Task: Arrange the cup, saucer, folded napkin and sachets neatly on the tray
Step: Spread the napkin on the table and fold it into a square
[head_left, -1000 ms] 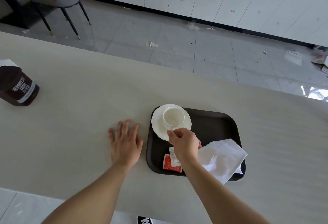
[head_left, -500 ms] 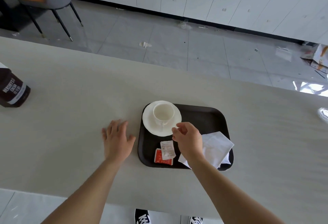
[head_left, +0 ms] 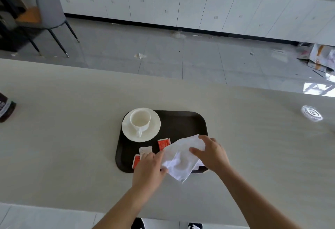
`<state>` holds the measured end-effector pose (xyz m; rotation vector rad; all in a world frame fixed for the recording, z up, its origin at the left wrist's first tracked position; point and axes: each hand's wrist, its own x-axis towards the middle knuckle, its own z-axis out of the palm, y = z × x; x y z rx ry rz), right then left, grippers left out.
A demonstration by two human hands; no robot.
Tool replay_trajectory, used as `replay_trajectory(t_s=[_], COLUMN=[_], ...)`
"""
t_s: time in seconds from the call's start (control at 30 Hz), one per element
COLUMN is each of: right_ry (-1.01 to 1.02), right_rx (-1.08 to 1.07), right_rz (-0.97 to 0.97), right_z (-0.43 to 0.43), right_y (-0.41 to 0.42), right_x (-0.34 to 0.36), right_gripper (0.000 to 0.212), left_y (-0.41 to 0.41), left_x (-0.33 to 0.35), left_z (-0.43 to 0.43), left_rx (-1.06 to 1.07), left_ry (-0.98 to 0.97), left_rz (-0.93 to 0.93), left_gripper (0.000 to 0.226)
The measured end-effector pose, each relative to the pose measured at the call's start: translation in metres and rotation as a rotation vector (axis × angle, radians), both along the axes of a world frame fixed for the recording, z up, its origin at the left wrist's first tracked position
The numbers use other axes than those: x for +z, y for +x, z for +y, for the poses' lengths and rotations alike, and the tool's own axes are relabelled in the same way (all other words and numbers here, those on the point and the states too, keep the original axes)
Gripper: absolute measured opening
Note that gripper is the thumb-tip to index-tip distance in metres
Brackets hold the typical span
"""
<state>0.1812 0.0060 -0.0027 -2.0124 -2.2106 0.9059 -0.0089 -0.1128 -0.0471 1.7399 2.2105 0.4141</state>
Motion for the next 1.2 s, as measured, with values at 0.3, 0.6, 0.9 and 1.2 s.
replay_trajectory(t_s=[0.3,0.6,0.9,1.2], right_ry=[0.006,0.194,0.420,0.156], right_rx=[-0.132,-0.212,-0.300,-0.378], right_rz=[0.275,0.521,0.480,0.026], right_z=[0.008,0.016,0.048,0.056], right_y=[0.012,0.072,0.187,0.298], right_x=[0.010,0.079,0.082,0.014], right_gripper=[0.022,0.009,0.035,0.043], left_y=[0.026,0.074,0.171,0.245], left_x=[0.030,0.097,0.099,0.032], left_z=[0.013,0.041,0.070,0.071], left_rx=[0.361,0.328,-0.156,-0.461], left_ry=[0.125,0.363,0.532,0.122], left_rz=[-0.498,-0.773,-0.513,-0.314], left_gripper=[0.019,0.019,0.007,0.011])
